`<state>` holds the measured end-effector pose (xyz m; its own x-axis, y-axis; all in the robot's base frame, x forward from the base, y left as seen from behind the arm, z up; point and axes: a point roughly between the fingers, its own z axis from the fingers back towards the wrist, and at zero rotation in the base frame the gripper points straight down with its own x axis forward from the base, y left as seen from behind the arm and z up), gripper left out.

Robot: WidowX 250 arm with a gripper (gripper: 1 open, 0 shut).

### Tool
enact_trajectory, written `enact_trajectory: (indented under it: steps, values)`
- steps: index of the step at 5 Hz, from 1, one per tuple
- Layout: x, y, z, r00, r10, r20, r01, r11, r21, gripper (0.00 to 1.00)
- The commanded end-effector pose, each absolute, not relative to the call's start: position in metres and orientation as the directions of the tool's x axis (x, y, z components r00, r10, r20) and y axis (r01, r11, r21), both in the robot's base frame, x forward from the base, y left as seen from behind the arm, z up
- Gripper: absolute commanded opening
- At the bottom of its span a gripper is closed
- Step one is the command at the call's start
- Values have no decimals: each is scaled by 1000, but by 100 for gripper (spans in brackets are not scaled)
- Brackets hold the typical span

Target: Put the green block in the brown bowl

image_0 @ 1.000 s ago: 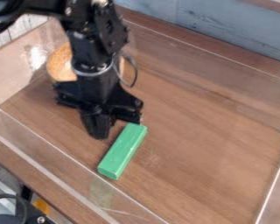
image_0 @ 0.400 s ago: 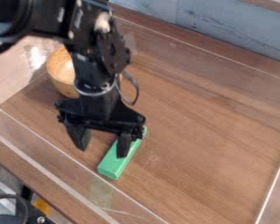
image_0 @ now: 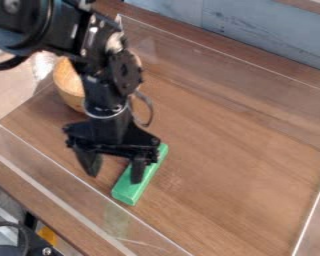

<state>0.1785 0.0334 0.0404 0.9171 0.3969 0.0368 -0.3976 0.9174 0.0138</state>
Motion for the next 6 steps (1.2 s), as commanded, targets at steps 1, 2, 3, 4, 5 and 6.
enact_trajectory:
  steps: [1, 2, 3, 4, 5, 6]
  values:
    - [186, 31, 44, 915, 401, 50, -402, 916, 6, 100]
    - [190, 28, 45, 914, 402, 46, -403, 915, 4, 0]
    - [193, 28, 49, 933, 356, 45, -357, 934, 1, 0]
    - [195, 29, 65, 950, 310, 49, -309, 951, -19, 0]
    - [204, 29, 92, 941, 329, 73, -325, 944, -57, 0]
    - [215, 42, 118, 923, 373, 90, -366, 926, -89, 0]
